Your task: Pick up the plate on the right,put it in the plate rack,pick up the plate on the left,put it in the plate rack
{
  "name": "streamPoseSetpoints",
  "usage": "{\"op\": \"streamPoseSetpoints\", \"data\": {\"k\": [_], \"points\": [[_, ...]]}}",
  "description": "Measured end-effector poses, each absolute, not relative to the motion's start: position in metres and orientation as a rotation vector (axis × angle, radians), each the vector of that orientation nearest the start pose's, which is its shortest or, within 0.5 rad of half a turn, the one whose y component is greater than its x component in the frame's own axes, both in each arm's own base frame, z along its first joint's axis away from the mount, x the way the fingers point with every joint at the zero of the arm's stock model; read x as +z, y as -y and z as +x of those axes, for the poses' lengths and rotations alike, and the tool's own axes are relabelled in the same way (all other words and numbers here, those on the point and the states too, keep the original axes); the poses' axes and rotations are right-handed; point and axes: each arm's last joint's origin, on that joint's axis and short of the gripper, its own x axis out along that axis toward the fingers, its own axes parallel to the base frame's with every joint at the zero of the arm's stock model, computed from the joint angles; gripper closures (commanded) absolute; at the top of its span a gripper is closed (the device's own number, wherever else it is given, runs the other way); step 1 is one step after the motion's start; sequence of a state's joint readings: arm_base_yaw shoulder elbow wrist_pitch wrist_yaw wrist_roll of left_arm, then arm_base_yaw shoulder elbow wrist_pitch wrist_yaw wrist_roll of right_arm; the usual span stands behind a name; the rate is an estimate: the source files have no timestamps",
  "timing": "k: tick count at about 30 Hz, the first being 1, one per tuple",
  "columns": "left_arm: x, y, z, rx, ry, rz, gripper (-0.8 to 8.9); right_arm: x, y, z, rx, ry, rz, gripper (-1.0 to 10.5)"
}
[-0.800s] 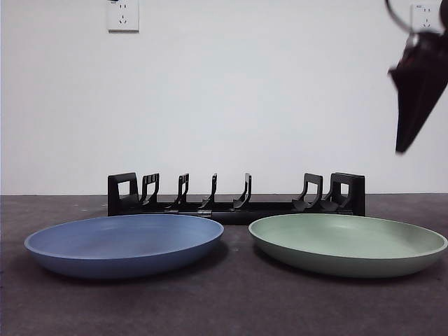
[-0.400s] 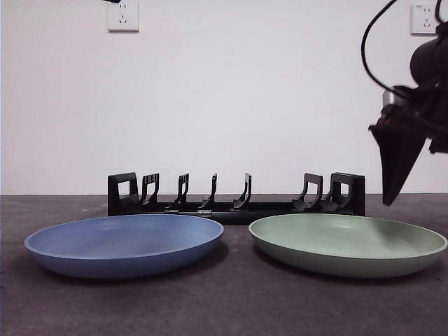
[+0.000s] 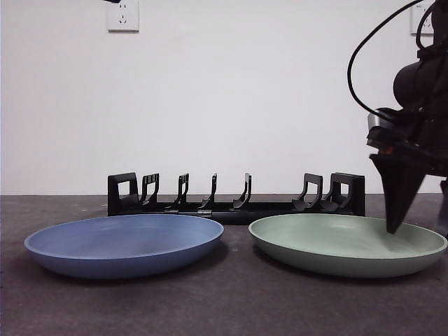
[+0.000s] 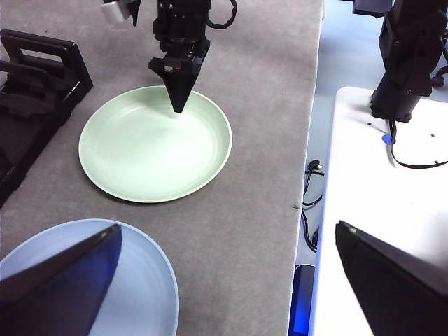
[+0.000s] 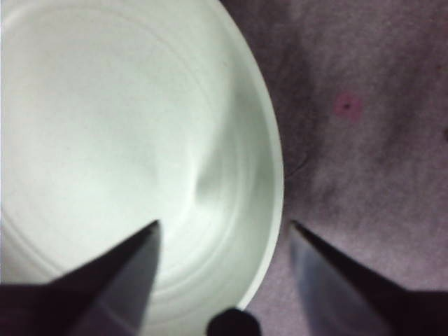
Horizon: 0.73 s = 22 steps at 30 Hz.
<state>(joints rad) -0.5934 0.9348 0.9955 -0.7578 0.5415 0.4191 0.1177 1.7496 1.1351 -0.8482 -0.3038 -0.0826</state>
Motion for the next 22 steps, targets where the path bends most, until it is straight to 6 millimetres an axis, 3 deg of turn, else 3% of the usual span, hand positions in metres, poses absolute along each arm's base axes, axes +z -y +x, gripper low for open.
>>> {"op": "streamPoseSetpoints", "data": {"k": [2,14,18,22], "points": [[0.331,0.11,0.137,-1.224,-0.496,0.376,2.16,0.176,-0.045,0.31,0.402,-1.442,0.068,9.7],[0.331,0.115,0.134,-1.226,-0.473,0.444,2.16,0.182,-0.044,0.31,0.394,-1.416,0.077,9.6],[0.328,0.122,0.132,-1.23,-0.443,0.547,2.16,0.202,-0.04,0.302,0.38,-1.399,0.07,9.6],[0.324,0.134,0.13,-1.225,-0.413,0.686,2.16,0.242,-0.038,0.296,0.387,-1.325,0.071,9.6]]}}
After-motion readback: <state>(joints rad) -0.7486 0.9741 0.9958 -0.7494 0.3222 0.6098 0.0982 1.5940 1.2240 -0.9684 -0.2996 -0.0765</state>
